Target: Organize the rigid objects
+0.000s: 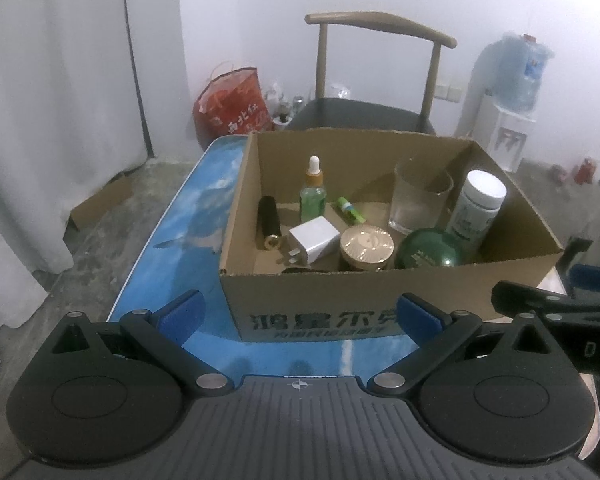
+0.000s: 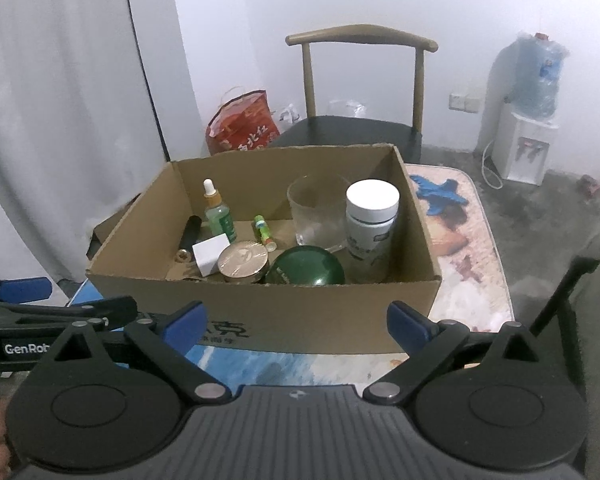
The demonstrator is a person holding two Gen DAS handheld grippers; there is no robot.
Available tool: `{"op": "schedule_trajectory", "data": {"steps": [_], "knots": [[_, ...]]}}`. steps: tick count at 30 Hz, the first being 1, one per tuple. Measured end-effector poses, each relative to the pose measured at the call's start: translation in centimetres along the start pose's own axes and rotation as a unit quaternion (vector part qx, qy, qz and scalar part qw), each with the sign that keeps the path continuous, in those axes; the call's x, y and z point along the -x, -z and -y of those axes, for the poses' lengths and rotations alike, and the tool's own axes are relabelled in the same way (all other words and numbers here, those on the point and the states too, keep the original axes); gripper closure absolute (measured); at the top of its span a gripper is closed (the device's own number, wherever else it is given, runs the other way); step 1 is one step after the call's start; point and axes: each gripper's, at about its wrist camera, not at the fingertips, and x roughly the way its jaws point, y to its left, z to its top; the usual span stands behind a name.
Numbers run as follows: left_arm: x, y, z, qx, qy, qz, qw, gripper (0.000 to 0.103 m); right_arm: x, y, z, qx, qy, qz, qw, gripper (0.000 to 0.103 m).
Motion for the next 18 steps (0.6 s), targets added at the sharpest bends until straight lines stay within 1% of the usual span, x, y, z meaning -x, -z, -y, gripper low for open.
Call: {"op": "schedule_trajectory", "data": {"steps": [18], "knots": [[-0.15, -0.29, 0.31, -0.001, -0.011, 0.000, 0.9999, 0.001, -0.24, -0.25, 0.16, 0.009, 0.009, 0.005, 1.000, 0.004]]}}
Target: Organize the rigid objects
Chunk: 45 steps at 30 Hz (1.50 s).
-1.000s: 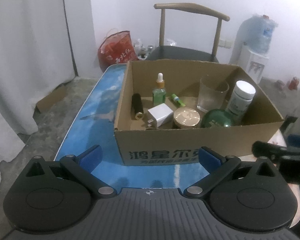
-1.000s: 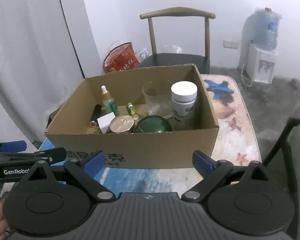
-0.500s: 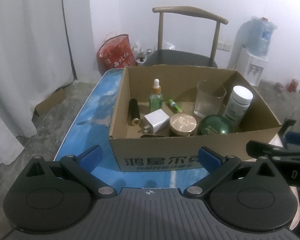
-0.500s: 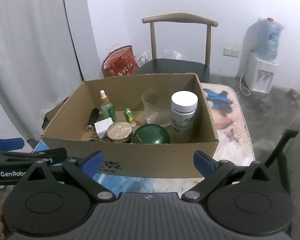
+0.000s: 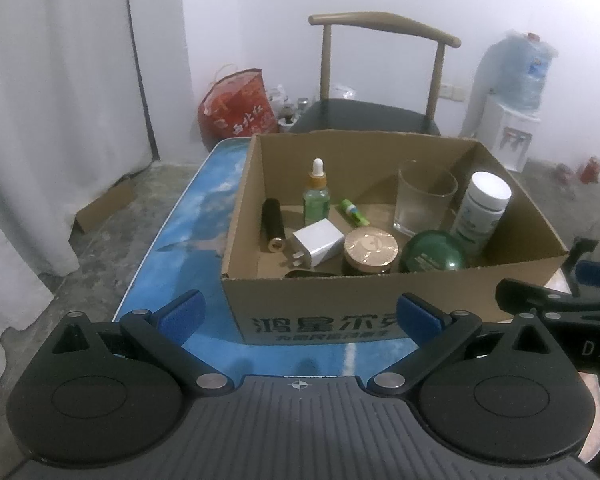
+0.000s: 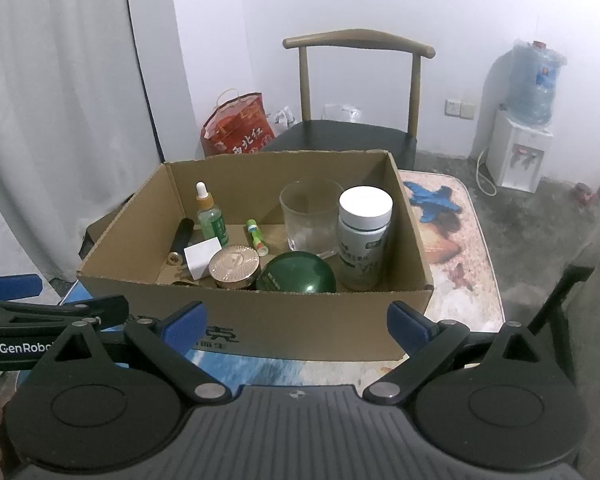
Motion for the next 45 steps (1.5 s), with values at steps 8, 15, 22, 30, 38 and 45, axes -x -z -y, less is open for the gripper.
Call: {"op": "schedule_trajectory", "data": {"steps": [8, 15, 22, 30, 38, 45], "knots": [[-0.02, -0.05, 0.01, 0.000, -0.001, 0.000, 1.0000, 0.001, -0.09, -0.16, -0.02, 0.000, -0.001, 0.002, 1.000, 0.004], [0.13, -0.09, -0.03, 0.001, -0.004, 0.000, 1.0000, 0.001, -0.06, -0.17, -0.03, 0.000, -0.001, 0.002, 1.000, 0.004], [0.17, -0.08, 0.06, 0.002, -0.006, 0.001, 1.0000, 0.001, -0.14, -0.23, -0.10, 0.000, -0.001, 0.004, 1.000, 0.004], [0.18, -0.09, 0.08, 0.001, -0.005, 0.000, 1.0000, 0.001, -0.15, -0.23, -0.05, 0.000, -0.001, 0.004, 1.000, 0.004], [0.20, -0.09, 0.06, 0.001, -0.005, 0.000, 1.0000, 0.001, -0.01, -0.29, -0.18, -0.003, 0.002, 0.004, 1.000, 0.004], [0.19, -0.10, 0.01, 0.000, -0.004, 0.000, 1.0000, 0.002, -0.03, -0.29, -0.22, -0.004, 0.002, 0.004, 1.000, 0.004]]}}
